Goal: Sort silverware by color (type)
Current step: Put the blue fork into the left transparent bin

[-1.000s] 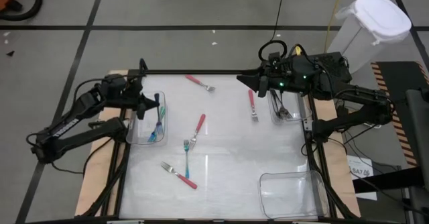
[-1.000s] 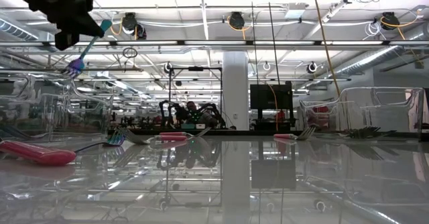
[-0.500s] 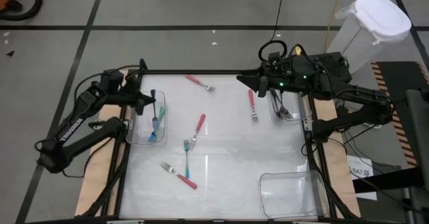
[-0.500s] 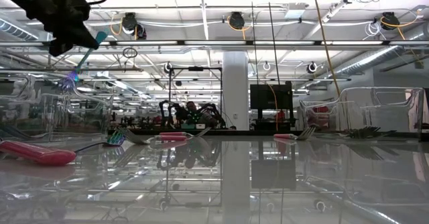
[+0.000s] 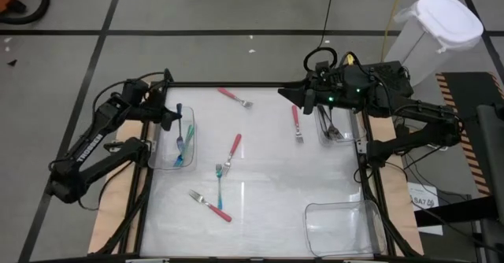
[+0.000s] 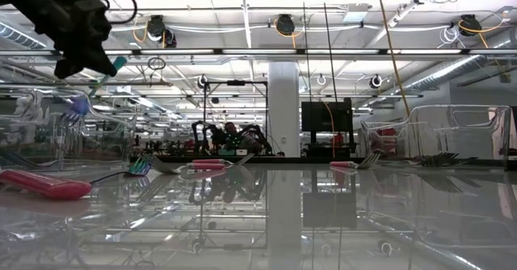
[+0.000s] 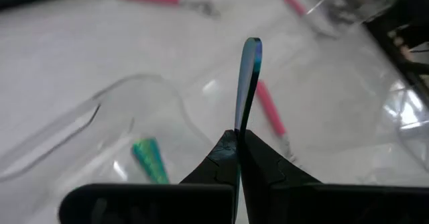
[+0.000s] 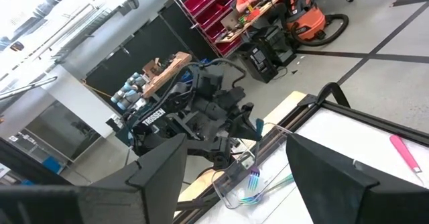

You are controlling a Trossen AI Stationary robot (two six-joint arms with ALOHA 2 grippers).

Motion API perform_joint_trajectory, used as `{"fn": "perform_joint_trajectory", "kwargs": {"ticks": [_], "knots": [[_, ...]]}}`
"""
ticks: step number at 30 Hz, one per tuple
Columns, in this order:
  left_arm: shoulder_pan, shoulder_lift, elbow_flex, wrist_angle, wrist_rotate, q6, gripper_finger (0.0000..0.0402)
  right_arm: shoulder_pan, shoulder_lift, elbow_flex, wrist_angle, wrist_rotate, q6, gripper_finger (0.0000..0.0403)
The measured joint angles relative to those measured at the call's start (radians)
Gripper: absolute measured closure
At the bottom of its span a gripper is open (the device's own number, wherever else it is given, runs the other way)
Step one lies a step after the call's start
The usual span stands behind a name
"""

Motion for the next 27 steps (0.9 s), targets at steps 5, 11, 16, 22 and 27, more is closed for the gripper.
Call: {"fn": "perform_joint_trajectory", "kwargs": {"ticks": [5, 11, 16, 22, 27], "knots": [[0.0, 0.045, 0.0, -0.04, -0.042, -0.024, 0.0399, 0.001, 0.0, 0.0, 0.0, 0.0, 0.0, 0.0151], [0.0, 0.038, -0.024, -0.023, -0.049, -0.093, 0.0399, 0.002, 0.0, 0.0, 0.0, 0.0, -0.001, 0.0151], [0.0, 0.009, -0.116, 0.008, -0.029, -0.167, 0.0399, 0.002, 0.0, 0.0, 0.0, 0.0, -0.008, 0.0151], [0.0, 0.004, -0.14, 0.005, -0.064, -0.183, 0.0399, 0.002, 0.0, 0.0, 0.0, 0.0, -0.022, 0.0151], [-0.005, 0.004, -0.14, 0.007, -0.119, -0.185, 0.0399, 0.002, 0.0, 0.0, -0.001, 0.003, -0.037, 0.0151]]}}
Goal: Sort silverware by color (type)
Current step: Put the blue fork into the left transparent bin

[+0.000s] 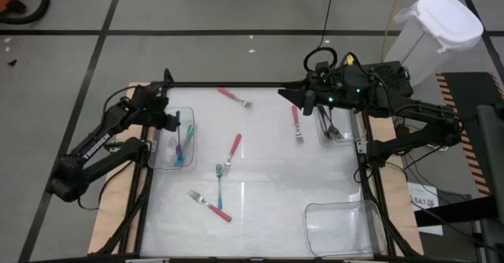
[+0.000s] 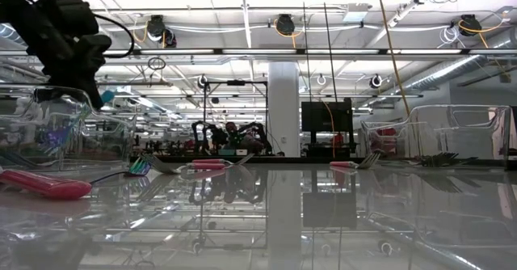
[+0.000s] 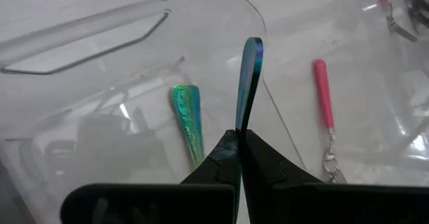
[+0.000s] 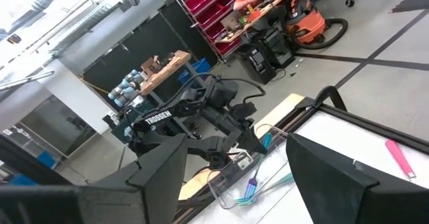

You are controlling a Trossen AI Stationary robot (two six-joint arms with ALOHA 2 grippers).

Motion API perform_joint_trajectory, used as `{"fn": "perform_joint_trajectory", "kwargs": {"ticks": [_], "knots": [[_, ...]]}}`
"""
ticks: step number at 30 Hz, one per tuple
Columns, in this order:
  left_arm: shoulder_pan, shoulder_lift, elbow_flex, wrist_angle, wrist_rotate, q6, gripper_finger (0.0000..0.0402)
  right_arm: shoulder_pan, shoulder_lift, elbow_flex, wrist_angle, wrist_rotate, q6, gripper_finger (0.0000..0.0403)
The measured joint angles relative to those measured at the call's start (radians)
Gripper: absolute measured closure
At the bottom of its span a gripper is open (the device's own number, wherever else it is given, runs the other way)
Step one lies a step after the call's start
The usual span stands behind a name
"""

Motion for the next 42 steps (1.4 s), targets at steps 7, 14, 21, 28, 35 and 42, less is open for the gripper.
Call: {"fn": "perform_joint_trajectory", "kwargs": {"ticks": [7, 14, 21, 28, 35, 42], "knots": [[-0.046, 0.0, 0.0, 0.007, -0.044, -0.016, 0.0399, -0.006, 0.0, 0.0, 0.0, 0.003, -0.021, 0.0151], [-0.113, 0.0, 0.0, 0.007, -0.067, -0.054, 0.0399, -0.022, 0.0, 0.0, 0.0, 0.004, -0.04, 0.0151], [-0.162, 0.0, -0.013, 0.013, -0.122, -0.11, 0.0399, -0.023, 0.0, 0.0, 0.0, 0.005, -0.04, 0.0151], [-0.177, 0.0, -0.049, 0.026, -0.168, -0.19, 0.0399, -0.023, 0.0, 0.0, 0.0, 0.004, -0.035, 0.0151], [-0.178, 0.0, -0.049, 0.024, -0.197, -0.209, 0.039, -0.022, 0.0, 0.0, 0.0, 0.002, -0.02, 0.0151], [-0.178, 0.0, -0.049, 0.017, -0.201, -0.224, 0.0358, -0.022, 0.0, 0.0, 0.0, 0.001, -0.013, 0.0151]]}}
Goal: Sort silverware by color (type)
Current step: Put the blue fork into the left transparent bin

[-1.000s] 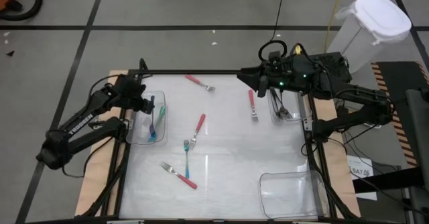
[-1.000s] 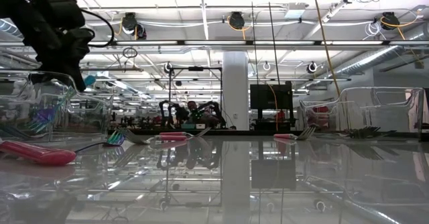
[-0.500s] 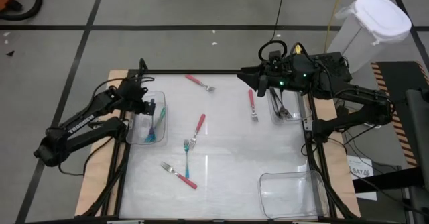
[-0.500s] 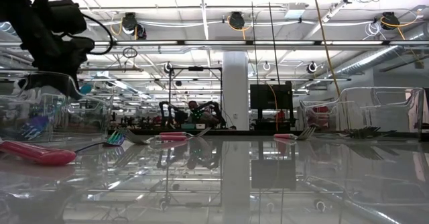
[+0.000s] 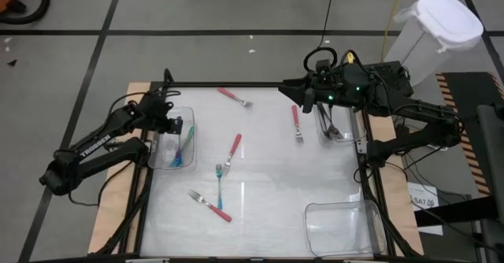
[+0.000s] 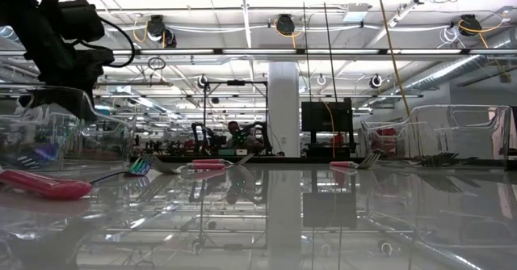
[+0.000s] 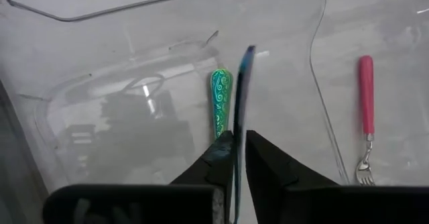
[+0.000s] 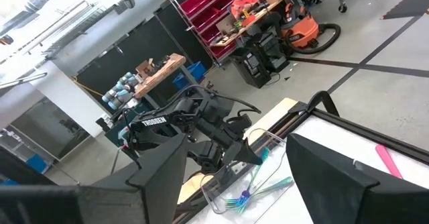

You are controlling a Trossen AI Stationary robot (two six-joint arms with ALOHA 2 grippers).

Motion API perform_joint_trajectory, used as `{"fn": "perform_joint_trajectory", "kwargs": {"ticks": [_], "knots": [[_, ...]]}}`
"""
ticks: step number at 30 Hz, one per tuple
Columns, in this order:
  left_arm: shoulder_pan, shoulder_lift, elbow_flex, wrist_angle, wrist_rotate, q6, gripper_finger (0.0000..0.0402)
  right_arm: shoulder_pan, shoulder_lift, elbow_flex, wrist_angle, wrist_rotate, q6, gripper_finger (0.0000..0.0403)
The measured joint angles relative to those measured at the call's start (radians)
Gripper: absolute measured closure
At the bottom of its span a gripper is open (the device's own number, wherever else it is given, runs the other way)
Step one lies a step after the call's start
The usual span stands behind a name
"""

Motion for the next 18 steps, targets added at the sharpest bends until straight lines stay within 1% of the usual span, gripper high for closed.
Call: {"fn": "perform_joint_trajectory", "kwargs": {"ticks": [12, 18], "knots": [[0.0, 0.0, 0.0, -0.011, 0.003, -0.002, 0.0355, 0.0, 0.0, 0.0, 0.0, 0.002, 0.004, 0.0151], [-0.007, 0.0, 0.011, -0.011, 0.042, -0.032, 0.0355, 0.0, 0.0, 0.0, 0.0, 0.003, 0.004, 0.0151]]}}
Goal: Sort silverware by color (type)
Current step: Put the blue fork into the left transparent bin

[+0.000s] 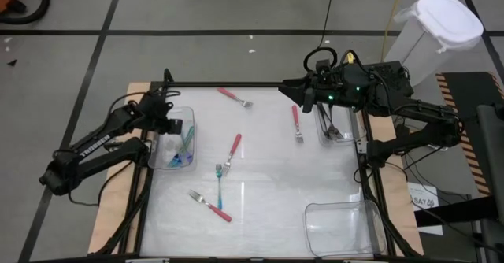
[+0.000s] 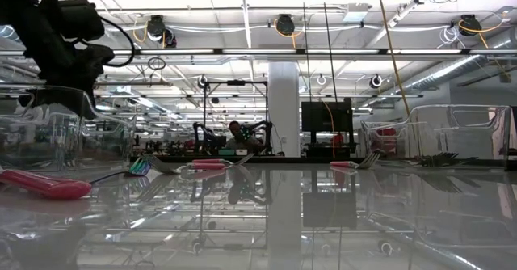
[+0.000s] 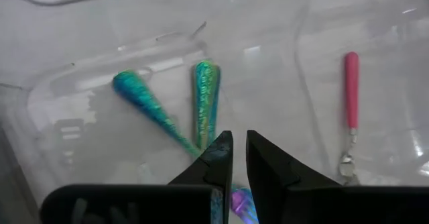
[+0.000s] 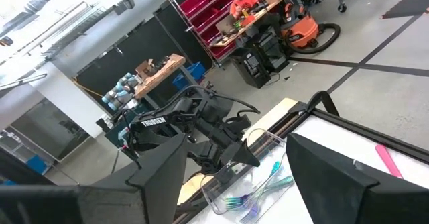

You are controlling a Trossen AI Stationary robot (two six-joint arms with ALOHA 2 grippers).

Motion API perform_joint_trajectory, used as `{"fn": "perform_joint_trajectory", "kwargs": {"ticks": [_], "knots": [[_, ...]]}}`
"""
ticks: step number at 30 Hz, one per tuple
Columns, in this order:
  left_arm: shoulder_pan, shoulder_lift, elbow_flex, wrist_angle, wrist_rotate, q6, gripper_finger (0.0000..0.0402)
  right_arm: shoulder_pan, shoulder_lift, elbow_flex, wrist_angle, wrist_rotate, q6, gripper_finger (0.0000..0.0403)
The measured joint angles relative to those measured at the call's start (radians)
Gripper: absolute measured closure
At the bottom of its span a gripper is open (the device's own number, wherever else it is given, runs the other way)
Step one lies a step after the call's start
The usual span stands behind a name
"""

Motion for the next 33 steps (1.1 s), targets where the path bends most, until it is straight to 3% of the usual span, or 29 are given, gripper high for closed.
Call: {"fn": "perform_joint_trajectory", "kwargs": {"ticks": [16, 25, 33], "knots": [[-0.132, 0.012, 0.334, -0.097, -0.02, 0.075, 0.0355, 0.0, 0.021, 0.0, -0.045, 0.05, 0.007, 0.0151], [-0.27, 0.113, 0.512, -0.168, -0.015, 0.157, 0.0355, 0.03, 0.095, 0.0, -0.022, 0.047, 0.052, 0.0151], [-0.43, 0.238, 0.572, -0.165, -0.013, 0.128, 0.0354, 0.084, 0.15, 0.0, -0.022, 0.045, 0.097, 0.0151]]}}
